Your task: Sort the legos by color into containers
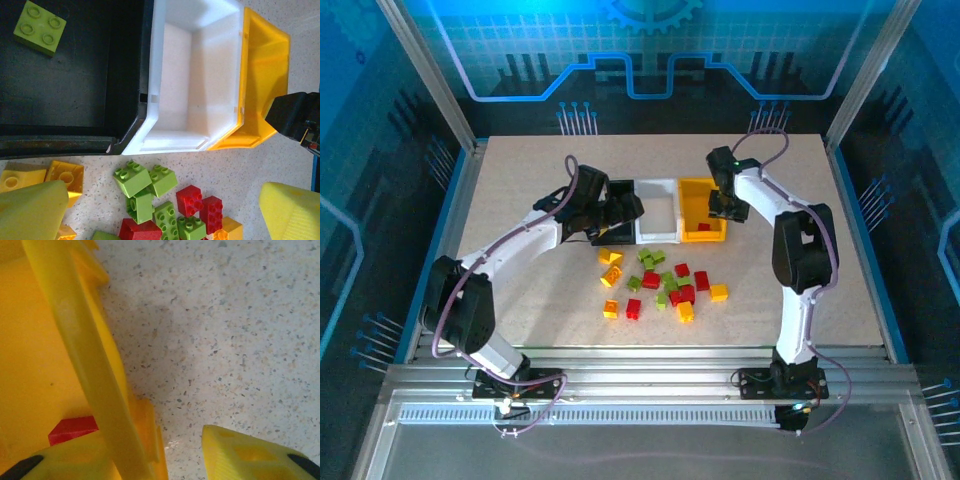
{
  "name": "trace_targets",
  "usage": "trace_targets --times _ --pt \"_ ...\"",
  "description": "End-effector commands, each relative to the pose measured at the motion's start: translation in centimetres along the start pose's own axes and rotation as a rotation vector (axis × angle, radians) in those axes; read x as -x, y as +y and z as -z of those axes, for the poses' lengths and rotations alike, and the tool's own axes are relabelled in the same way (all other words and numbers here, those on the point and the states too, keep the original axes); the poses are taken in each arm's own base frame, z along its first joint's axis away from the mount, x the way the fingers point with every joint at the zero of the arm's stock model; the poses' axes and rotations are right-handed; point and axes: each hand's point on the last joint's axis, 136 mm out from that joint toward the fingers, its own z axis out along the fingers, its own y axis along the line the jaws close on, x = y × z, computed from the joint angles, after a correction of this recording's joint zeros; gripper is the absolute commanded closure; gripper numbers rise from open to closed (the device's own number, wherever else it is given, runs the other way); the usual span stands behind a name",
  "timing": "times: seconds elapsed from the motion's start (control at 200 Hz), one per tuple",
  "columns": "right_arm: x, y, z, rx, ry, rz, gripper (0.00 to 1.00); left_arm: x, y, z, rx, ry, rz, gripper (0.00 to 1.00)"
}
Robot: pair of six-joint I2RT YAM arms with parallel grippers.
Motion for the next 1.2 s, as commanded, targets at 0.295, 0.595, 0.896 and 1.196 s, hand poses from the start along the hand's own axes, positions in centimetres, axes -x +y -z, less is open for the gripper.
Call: trace_targets --times 0.295,0.595,0.896,1.196 --pt "-0.4 0.0 -0.8 -0.032 -0.092 0.059 0.88 -0.5 0.5 -0.3 -0.02 0.031 0.025 0.01" --pt "1.0 1.6 0.3 0.024 -0.259 0.126 1.0 -0.7 1.0 0.4 -0.012 0.022 0.038 0.01" --pt "1.7 1.8 4.2 0.093 -0.49 0.174 1.0 -0.7 1.6 1.6 -0.023 -0.004 0.048 0.01" --pt "1.4 1.8 3.8 0.036 -0.318 0.213 1.0 -0.1 2.2 2.3 -0.041 -0.006 0.09 0.01"
